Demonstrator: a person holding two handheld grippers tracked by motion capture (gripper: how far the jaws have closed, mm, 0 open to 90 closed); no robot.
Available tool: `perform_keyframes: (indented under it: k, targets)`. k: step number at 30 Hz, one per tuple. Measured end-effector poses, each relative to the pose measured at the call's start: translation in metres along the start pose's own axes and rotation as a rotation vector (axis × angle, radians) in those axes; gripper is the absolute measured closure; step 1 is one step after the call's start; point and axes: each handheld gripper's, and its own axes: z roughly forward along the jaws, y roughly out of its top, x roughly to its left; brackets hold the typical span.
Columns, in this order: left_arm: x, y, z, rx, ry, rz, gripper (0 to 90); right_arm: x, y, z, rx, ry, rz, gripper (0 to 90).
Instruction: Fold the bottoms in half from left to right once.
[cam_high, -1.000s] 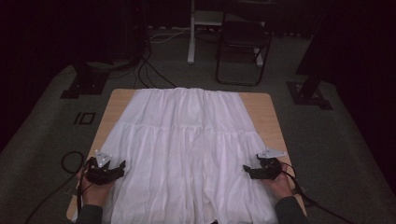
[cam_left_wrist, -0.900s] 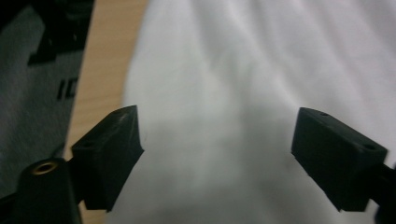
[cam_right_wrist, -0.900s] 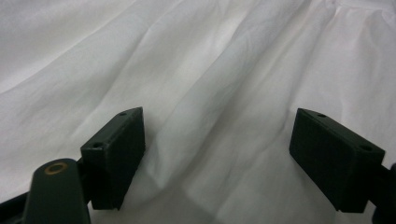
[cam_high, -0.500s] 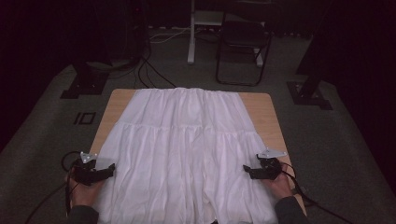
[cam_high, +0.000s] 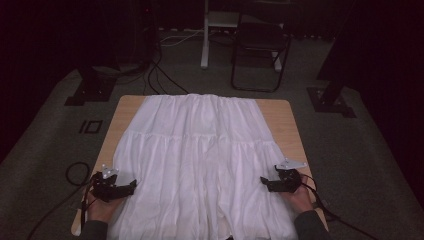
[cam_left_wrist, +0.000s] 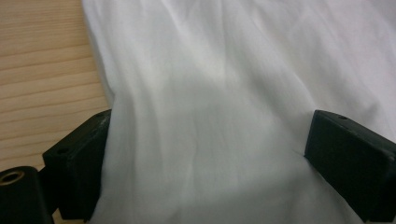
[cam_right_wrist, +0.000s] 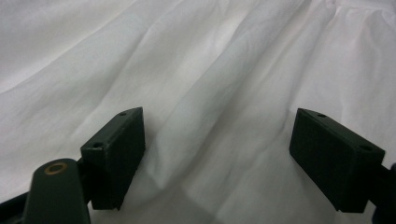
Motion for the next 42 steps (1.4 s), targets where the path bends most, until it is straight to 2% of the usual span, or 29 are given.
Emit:
perform_keyframes:
  k: [4, 5, 8, 10, 12, 14, 15, 16, 18, 19, 20, 21, 22, 24, 27, 28, 30, 34, 35, 36, 37, 39, 40, 42]
  targets:
    - [0.0, 0.002, -0.002, 0.004, 0.019, -0.013, 10.1, 0.0, 0.0, 0.0, 0.0, 0.0, 0.0, 17.7]
    - [0.001, 0.002, -0.004, 0.002, 0.009, -0.005, 18.1, 0.0, 0.0, 0.0, 0.0, 0.0, 0.0, 17.7]
    - [0.004, 0.002, -0.009, -0.007, -0.007, -0.001, 50.4, 0.0, 0.0, 0.0, -0.001, 0.0, -0.002, 17.5]
    - [0.007, 0.001, -0.011, -0.009, -0.022, -0.008, 70.3, 0.001, 0.0, 0.0, 0.008, 0.017, -0.011, 12.9]
    - [0.009, 0.0, -0.011, -0.015, -0.05, -0.016, 81.7, 0.002, 0.0, 0.0, 0.01, 0.015, -0.014, 13.0]
    - [0.009, 0.0, -0.011, -0.016, -0.047, -0.011, 84.8, 0.003, -0.001, 0.0, 0.007, 0.01, -0.011, 15.2]
    - [0.008, 0.0, -0.011, -0.015, -0.031, 0.001, 85.2, 0.003, -0.001, -0.001, 0.004, 0.007, -0.005, 17.8]
    - [0.007, 0.0, -0.012, -0.014, -0.02, 0.011, 85.5, 0.004, -0.002, -0.003, -0.004, 0.001, -0.001, 24.2]
    - [0.008, 0.0, -0.013, -0.008, 0.019, 0.026, 85.7, 0.004, -0.002, -0.009, -0.006, -0.009, 0.006, 26.7]
    - [0.01, -0.001, -0.014, -0.002, 0.046, 0.021, 85.7, 0.004, -0.002, -0.014, -0.02, -0.034, 0.006, 26.5]
    - [0.012, -0.001, -0.015, -0.002, 0.054, 0.017, 85.8, 0.002, -0.001, -0.023, -0.045, -0.064, 0.018, 24.7]
    - [0.016, -0.002, -0.016, -0.005, 0.059, 0.004, 85.8, 0.0, -0.001, -0.027, -0.057, -0.072, 0.027, 23.5]
    - [0.018, -0.003, -0.018, -0.009, 0.063, -0.005, 85.9, -0.004, -0.002, -0.034, -0.08, -0.09, 0.058, 19.2]
    - [0.025, -0.004, -0.022, -0.03, 0.059, -0.037, 86.0, -0.012, -0.005, -0.041, -0.066, -0.137, 0.101, 12.2]
    - [0.03, -0.003, -0.027, -0.047, 0.073, -0.048, 86.0, -0.02, -0.014, -0.041, -0.033, -0.206, 0.149, 10.1]
    - [0.031, -0.003, -0.028, -0.048, 0.074, -0.046, 86.1, -0.023, -0.016, -0.042, -0.022, -0.201, 0.177, 10.1]
    - [0.032, -0.001, -0.028, -0.049, 0.081, -0.042, 86.1, -0.024, -0.019, -0.041, -0.008, -0.155, 0.194, 10.1]
    - [0.034, 0.001, -0.031, -0.061, 0.102, -0.034, 86.2, -0.017, -0.025, -0.031, 0.061, -0.151, 0.157, 9.3]
    - [0.035, 0.002, -0.032, -0.066, 0.115, -0.03, 86.2, -0.016, -0.026, -0.03, 0.049, -0.145, 0.149, 9.5]
    - [0.037, 0.003, -0.033, -0.068, 0.129, -0.029, 86.2, -0.015, -0.025, -0.031, 0.053, -0.144, 0.148, 11.8]
    - [0.041, 0.004, -0.035, -0.069, 0.15, -0.031, 86.2, -0.015, -0.025, -0.032, 0.051, -0.138, 0.14, 20.5]
    - [0.05, 0.007, -0.038, -0.069, 0.193, -0.043, 86.3, -0.018, -0.024, -0.039, 0.051, -0.122, 0.126, 58.2]
    - [0.055, 0.009, -0.04, -0.071, 0.219, -0.051, 86.4, -0.02, -0.024, -0.042, 0.057, -0.117, 0.122, 71.9]
    - [0.07, 0.014, -0.045, -0.066, 0.321, -0.083, 86.6, -0.026, -0.027, -0.046, 0.062, -0.136, 0.149, 82.3]
